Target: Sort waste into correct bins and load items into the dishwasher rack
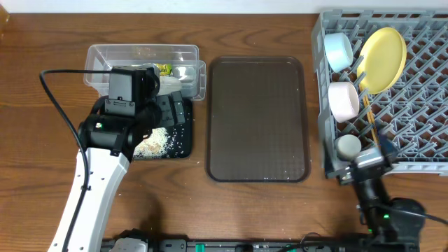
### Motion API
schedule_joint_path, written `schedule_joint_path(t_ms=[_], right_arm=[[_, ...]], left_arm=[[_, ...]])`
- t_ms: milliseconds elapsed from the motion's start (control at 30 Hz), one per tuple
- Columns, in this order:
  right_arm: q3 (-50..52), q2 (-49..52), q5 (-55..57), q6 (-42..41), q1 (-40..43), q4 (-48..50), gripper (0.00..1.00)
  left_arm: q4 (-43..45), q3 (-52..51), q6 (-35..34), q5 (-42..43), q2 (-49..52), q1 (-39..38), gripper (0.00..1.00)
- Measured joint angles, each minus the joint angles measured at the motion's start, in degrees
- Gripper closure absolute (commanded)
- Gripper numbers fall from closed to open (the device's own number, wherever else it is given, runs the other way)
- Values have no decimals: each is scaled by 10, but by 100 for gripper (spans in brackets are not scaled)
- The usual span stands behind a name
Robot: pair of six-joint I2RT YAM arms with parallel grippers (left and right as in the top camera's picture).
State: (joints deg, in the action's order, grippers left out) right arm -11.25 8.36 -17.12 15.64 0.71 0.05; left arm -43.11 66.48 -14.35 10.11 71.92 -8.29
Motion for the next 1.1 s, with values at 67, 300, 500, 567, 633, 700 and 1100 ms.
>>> schedule_joint_path(t_ms=[67,300,500,567,633,700,1100], right_arm=[[44,-26,-1,-8,-3,23,1],[109,-66,3,-20,-11,39,1],[109,-71,19,-20,-10,38,1],[109,-74,22,-20,-10,35,1],[109,-75,24,-20,-10,28,1],[109,-76,26,-20,-10,13,1],[109,-76,28,-20,-10,-28,1]], left_arm=[[0,0,0,0,0,0,7],[0,0,0,0,0,0,7],[0,0,0,0,0,0,7],[0,0,0,0,0,0,7],[0,0,0,0,0,0,7],[0,0,0,0,0,0,7],[0,0,0,0,0,0,7]])
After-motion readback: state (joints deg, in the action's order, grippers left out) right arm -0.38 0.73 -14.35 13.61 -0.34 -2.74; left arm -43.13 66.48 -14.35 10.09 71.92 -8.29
